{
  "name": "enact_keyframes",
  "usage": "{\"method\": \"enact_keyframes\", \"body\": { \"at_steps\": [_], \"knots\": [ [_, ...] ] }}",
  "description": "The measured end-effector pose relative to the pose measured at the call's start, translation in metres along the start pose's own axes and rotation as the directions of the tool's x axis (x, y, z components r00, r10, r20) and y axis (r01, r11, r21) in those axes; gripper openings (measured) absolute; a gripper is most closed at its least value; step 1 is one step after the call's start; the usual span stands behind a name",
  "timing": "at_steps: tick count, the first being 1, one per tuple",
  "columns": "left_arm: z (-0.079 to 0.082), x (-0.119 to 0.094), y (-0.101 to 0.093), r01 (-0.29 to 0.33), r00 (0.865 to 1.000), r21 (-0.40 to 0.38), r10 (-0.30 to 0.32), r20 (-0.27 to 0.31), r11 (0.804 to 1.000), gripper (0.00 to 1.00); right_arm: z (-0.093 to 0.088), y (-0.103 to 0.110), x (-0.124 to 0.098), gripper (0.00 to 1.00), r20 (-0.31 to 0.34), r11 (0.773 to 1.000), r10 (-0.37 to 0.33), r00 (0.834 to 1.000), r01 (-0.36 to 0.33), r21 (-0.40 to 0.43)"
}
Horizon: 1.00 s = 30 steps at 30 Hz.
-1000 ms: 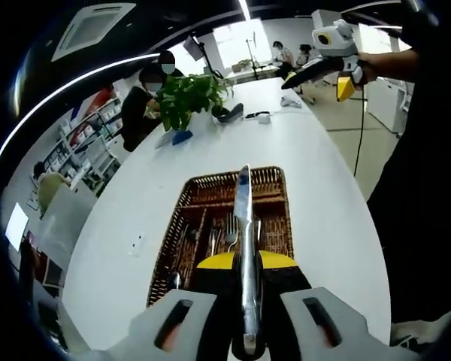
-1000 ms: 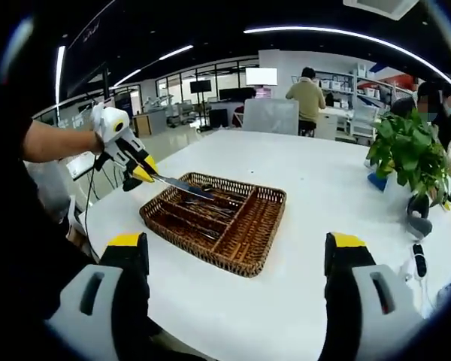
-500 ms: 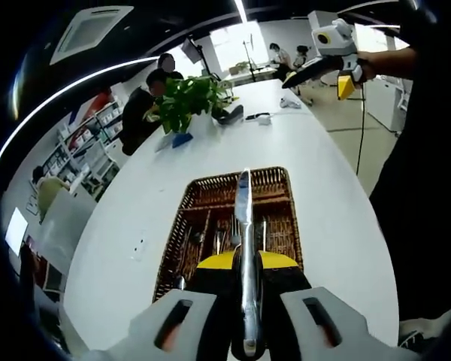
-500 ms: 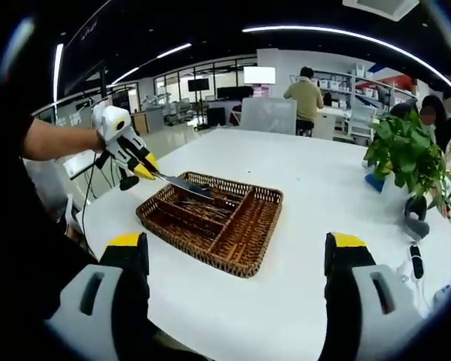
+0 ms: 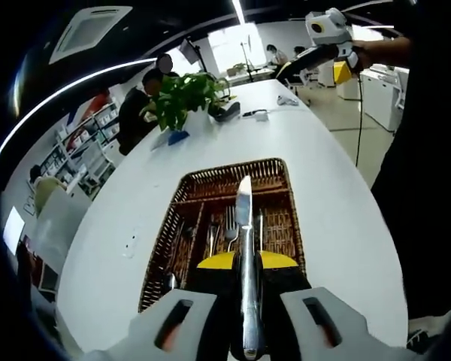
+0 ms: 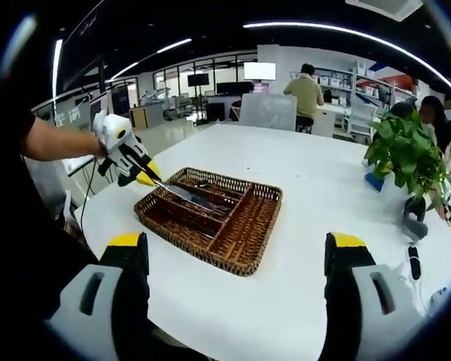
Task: Arrange the knives, forks, and spoons in their matching storage slots by inserting each utensil handle-first until every utensil is classified and aligned in the correct compartment
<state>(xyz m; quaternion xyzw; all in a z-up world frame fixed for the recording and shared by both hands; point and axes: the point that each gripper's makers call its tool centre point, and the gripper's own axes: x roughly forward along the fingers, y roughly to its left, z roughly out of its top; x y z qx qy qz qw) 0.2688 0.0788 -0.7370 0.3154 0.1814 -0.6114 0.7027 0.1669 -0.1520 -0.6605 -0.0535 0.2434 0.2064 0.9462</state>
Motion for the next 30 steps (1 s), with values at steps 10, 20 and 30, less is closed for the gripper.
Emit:
{"method": "enact_keyframes", "body": {
  "at_steps": [10,20,30],
  "knots": [
    [-0.009,0.014,-0.003,0.015,0.999,-0.050,-0.012,0.045,0.999,0.06,-0.002,0.000,-0.003,1.00,-0.030,1.000,-0.023,0.999,0.023,-0.013],
    [-0.021,0.026,-0.014,0.065,0.998,-0.073,-0.063,0.032,0.995,0.06,-0.001,0.001,-0.006,1.00,-0.033,0.999,-0.038,0.999,0.038,-0.007],
    [-0.027,0.040,-0.023,0.095,0.995,-0.081,-0.093,0.020,0.992,0.06,-0.009,-0.002,-0.016,1.00,-0.037,0.998,-0.059,0.998,0.060,0.009]
  ]
}}
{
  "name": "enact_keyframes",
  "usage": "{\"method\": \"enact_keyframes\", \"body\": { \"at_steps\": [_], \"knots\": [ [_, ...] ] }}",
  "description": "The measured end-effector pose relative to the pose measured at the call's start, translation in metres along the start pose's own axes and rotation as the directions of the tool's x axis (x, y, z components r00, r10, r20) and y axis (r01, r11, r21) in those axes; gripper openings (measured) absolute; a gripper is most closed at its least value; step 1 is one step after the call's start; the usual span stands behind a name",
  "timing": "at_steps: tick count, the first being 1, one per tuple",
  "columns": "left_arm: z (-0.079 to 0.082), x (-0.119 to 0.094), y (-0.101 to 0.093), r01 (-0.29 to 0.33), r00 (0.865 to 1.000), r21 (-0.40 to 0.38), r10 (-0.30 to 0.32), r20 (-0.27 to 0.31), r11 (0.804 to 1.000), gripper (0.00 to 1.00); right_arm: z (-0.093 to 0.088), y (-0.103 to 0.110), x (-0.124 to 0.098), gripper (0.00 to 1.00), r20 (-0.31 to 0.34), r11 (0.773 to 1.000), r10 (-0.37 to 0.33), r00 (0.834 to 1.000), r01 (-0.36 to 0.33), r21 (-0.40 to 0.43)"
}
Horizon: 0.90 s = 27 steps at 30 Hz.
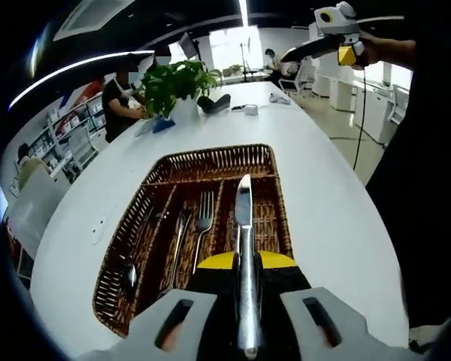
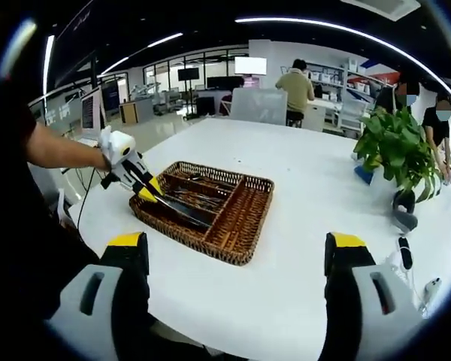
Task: Arrange the knives, forks, and spoons in their matching storage slots by inserting each utensil handle-first until every utensil is classified and aligned in the correct compartment
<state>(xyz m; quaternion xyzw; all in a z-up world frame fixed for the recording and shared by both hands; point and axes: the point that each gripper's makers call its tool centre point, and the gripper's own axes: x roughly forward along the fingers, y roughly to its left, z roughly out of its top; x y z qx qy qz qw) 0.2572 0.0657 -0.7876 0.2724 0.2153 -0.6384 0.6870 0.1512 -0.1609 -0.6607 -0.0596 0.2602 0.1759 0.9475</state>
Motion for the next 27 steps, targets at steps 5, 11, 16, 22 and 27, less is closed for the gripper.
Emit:
{"method": "enact_keyframes", "body": {
  "at_steps": [5,11,16,22,27],
  "knots": [
    [-0.004,0.004,-0.002,0.010,1.000,-0.001,-0.010,-0.005,1.000,0.06,-0.002,0.000,-0.001,1.00,-0.001,1.000,-0.004,1.000,0.004,0.008],
    [-0.011,0.000,0.001,0.000,1.000,-0.031,0.000,0.003,1.000,0.06,-0.002,-0.001,-0.001,1.00,0.002,1.000,-0.008,1.000,0.008,0.016],
    [-0.017,0.001,-0.001,0.003,1.000,-0.054,-0.003,-0.008,0.999,0.06,-0.001,0.000,0.000,1.00,0.000,1.000,-0.006,1.000,0.006,0.012],
    [-0.020,0.003,-0.002,0.006,1.000,-0.050,-0.007,-0.020,0.999,0.06,0.001,0.000,0.002,1.00,0.000,1.000,-0.004,1.000,0.004,0.008],
    [-0.020,0.002,-0.001,0.012,1.000,-0.054,-0.013,-0.022,0.998,0.05,0.001,0.000,0.003,1.00,-0.002,1.000,0.001,1.000,-0.001,0.006]
  ]
}}
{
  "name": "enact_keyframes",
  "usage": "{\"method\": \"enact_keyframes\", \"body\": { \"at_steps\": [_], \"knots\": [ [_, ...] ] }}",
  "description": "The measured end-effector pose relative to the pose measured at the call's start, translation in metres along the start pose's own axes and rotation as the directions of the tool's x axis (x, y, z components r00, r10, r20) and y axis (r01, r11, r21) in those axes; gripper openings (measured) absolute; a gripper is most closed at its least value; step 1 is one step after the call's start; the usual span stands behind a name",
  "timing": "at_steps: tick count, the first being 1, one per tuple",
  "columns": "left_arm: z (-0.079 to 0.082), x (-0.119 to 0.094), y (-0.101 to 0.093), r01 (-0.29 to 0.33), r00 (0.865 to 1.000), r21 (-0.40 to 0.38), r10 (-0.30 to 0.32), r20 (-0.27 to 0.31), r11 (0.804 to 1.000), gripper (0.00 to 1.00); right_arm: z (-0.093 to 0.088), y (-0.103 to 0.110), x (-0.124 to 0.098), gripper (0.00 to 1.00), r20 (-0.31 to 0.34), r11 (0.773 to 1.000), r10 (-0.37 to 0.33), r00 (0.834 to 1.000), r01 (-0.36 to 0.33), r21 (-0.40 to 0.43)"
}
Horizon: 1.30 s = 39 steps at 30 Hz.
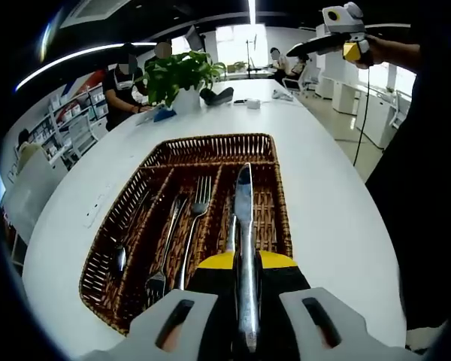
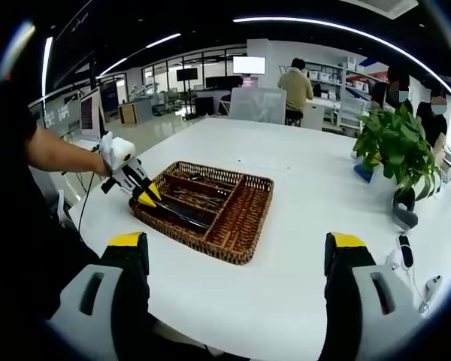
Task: Arrange the knives, forks, and spoons in their matching storage slots by inserting each utensil handle-first until every utensil is classified and aligned in the correct compartment
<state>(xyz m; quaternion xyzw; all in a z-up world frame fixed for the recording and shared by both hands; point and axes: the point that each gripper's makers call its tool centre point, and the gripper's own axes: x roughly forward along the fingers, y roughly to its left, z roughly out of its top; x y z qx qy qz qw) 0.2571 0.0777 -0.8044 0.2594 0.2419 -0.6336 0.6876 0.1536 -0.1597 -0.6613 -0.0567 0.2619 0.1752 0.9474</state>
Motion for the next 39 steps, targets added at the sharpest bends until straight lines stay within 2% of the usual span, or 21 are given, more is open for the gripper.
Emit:
{"method": "enact_keyframes", "body": {
  "at_steps": [5,14,24,27,31,35,36,39],
  "knots": [
    [-0.008,0.003,-0.002,0.007,1.000,0.004,-0.007,-0.021,1.000,0.05,0.000,0.000,0.000,1.00,-0.009,1.000,0.003,1.000,-0.003,-0.010],
    [-0.013,0.013,-0.003,0.014,0.999,-0.002,-0.014,-0.041,1.000,0.05,0.003,0.002,0.000,1.00,-0.013,1.000,0.008,1.000,-0.008,-0.027],
    [-0.038,0.026,-0.005,0.040,0.988,-0.024,-0.043,-0.147,0.999,0.06,-0.002,0.000,-0.001,1.00,-0.020,1.000,0.003,1.000,-0.004,-0.022],
    [-0.041,0.027,-0.005,0.043,0.987,-0.066,-0.053,-0.154,0.997,0.06,-0.001,0.001,-0.001,1.00,-0.018,1.000,0.004,1.000,-0.004,-0.022],
    [-0.049,0.030,-0.006,0.046,0.979,-0.059,-0.057,-0.194,0.997,0.06,-0.001,0.001,0.000,1.00,-0.014,1.000,0.005,1.000,-0.005,-0.017],
    [-0.045,0.031,-0.004,0.057,0.980,-0.082,-0.072,-0.187,0.995,0.07,-0.002,0.002,0.001,1.00,-0.013,1.000,0.010,1.000,-0.011,-0.018],
    [-0.046,0.031,-0.004,0.056,0.978,-0.051,-0.065,-0.199,0.997,0.08,-0.002,0.002,0.001,1.00,-0.012,1.000,0.010,1.000,-0.010,-0.017],
    [-0.045,0.031,-0.004,0.049,0.976,-0.045,-0.057,-0.211,0.998,0.08,-0.001,0.001,0.002,1.00,-0.006,1.000,0.011,1.000,-0.011,-0.015]
  ]
}}
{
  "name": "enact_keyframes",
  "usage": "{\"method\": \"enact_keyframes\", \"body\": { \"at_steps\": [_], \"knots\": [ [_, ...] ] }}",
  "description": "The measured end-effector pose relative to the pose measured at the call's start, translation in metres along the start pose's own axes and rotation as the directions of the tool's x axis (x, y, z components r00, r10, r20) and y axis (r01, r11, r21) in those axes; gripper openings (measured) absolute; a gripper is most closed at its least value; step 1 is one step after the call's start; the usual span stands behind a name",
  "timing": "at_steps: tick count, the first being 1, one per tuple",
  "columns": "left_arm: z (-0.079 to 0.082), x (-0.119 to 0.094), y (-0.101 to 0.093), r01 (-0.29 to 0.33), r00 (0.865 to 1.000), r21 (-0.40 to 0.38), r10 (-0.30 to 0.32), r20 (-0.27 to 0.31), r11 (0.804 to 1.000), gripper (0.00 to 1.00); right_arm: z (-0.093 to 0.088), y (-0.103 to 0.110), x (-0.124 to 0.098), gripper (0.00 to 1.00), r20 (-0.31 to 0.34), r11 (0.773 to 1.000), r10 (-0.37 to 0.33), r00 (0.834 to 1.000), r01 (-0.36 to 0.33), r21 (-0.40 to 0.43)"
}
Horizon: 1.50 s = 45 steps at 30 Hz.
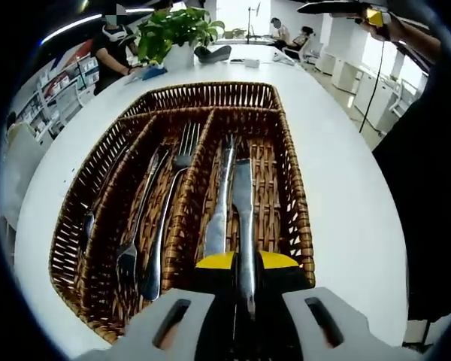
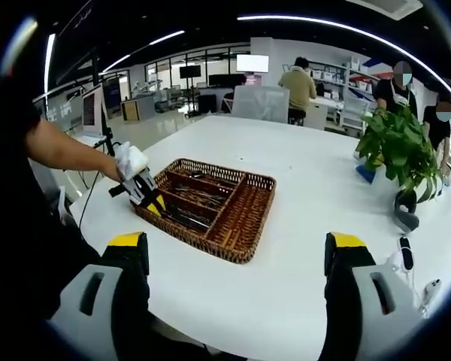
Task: Arrange the knives, forks, and spoons in their matching storage slots by inserting each utensil handle-first until every utensil is classified and aligned in the correct compartment
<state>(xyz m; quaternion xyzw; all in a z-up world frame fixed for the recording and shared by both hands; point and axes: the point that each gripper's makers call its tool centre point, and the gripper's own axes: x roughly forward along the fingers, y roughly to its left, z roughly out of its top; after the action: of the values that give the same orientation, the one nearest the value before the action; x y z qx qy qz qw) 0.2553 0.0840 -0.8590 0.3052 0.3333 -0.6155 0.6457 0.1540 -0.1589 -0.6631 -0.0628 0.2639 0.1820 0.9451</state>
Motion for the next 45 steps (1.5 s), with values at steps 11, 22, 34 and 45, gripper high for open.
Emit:
{"method": "enact_keyframes", "body": {
  "at_steps": [11,22,34,45],
  "knots": [
    [0.033,-0.034,0.016,-0.097,0.987,0.013,0.094,0.127,0.995,0.33,0.001,0.004,0.004,1.00,0.011,1.000,0.023,1.000,-0.023,0.001],
    [0.046,-0.105,0.035,-0.274,0.901,-0.227,0.332,0.278,0.934,0.80,0.011,0.007,0.015,1.00,0.030,0.998,0.060,0.998,-0.059,-0.023],
    [0.026,-0.155,0.012,-0.313,0.809,-0.470,0.491,0.323,0.825,0.99,0.012,0.003,0.032,1.00,0.025,0.994,0.093,0.995,-0.091,-0.057],
    [0.010,-0.188,-0.014,-0.348,0.717,-0.615,0.623,0.313,0.708,0.99,0.003,-0.001,0.043,1.00,0.011,0.994,0.102,0.995,-0.101,-0.048]
  ]
}}
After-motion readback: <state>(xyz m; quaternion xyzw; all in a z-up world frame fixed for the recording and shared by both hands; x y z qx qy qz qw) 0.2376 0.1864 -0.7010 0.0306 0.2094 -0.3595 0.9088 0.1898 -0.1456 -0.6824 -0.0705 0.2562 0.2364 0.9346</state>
